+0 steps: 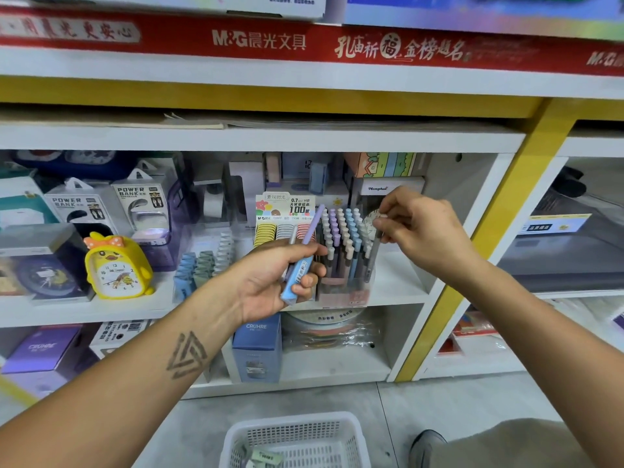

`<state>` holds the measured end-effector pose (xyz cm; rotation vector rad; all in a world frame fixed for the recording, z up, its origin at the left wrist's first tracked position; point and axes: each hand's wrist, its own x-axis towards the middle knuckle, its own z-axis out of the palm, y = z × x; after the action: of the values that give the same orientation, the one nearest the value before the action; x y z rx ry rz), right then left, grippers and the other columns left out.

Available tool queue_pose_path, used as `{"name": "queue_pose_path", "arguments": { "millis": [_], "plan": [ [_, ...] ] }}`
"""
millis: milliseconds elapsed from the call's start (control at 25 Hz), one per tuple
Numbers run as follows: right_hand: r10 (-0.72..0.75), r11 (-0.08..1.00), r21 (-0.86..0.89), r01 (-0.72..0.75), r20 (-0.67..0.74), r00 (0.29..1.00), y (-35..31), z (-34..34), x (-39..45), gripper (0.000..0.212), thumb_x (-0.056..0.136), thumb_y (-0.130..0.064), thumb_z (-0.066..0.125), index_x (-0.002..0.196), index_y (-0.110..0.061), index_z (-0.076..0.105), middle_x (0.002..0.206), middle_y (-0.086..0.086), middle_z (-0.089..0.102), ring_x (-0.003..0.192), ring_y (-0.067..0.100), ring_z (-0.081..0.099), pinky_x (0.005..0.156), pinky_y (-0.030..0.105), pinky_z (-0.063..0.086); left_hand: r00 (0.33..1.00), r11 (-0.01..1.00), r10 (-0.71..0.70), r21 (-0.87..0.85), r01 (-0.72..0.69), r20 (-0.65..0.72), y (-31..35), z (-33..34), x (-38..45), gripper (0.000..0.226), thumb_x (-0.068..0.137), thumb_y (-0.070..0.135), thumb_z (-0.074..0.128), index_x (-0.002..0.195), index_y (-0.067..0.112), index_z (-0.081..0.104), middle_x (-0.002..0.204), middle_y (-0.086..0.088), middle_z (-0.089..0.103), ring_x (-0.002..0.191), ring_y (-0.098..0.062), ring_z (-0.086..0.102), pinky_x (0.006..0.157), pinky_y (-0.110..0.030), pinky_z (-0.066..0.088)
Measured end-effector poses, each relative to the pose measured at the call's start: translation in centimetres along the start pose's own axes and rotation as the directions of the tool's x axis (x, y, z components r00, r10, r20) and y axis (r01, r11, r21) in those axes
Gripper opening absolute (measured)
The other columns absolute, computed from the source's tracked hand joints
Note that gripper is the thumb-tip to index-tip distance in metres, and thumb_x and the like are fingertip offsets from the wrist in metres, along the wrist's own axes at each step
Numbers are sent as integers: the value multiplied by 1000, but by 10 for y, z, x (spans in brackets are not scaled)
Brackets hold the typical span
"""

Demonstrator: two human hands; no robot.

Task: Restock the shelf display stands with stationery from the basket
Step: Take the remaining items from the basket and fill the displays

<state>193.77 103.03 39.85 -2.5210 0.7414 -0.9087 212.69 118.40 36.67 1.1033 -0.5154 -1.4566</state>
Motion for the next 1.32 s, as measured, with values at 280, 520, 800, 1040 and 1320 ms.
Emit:
{"name": "queue_pose_path", "arguments": {
  "millis": [280, 520, 800, 1040, 1320],
  "plan": [
    [-31, 999, 25, 28, 120, 992, 0, 8, -11, 18, 92, -18, 71, 86, -28, 57, 75, -8, 70, 70, 2, 70, 70, 32, 60, 1000, 1000, -3, 9, 3, -8, -1, -1, 0, 29, 94, 12, 57, 120, -1, 63, 73, -12, 56, 50, -11, 42, 38, -16, 33],
    [15, 994, 111, -23, 71, 997, -5, 13, -5, 18, 92, -13, 70, 87, -25, 58, 75, -4, 72, 69, 5, 71, 72, 35, 62, 1000, 1000, -1, -29, 1, 7, 0, 0, -1, 21, 98, 10, 51, 117, 9, 42, 68, -14, 54, 44, -11, 39, 34, -16, 29],
    [25, 1000, 15, -27, 147, 989, -3, 19, -7, 13, 94, -16, 68, 89, -21, 57, 81, -3, 71, 71, 2, 70, 74, 36, 61, 1000, 999, -8, -32, 8, 1, -1, -5, 0, 20, 98, 14, 53, 115, 11, 41, 70, -14, 56, 46, -12, 40, 35, -16, 30],
    [-37, 997, 71, 22, 208, 977, -4, 18, -7, 15, 92, -10, 70, 83, -16, 60, 76, -2, 70, 71, 6, 71, 73, 37, 61, 1000, 1000, -21, 7, 20, 8, -4, -6, 0, 15, 98, 15, 54, 109, 8, 50, 73, -14, 57, 46, -11, 41, 37, -16, 29],
    [-16, 992, -118, 45, 239, 971, 4, 25, -4, 9, 90, -20, 74, 83, -17, 70, 78, -9, 70, 74, 2, 65, 64, 16, 45, 999, 1000, -20, -3, 20, 32, -4, -5, -2, 16, 97, 17, 55, 109, 6, 57, 75, -14, 59, 50, -12, 43, 40, -17, 31]
  ]
}}
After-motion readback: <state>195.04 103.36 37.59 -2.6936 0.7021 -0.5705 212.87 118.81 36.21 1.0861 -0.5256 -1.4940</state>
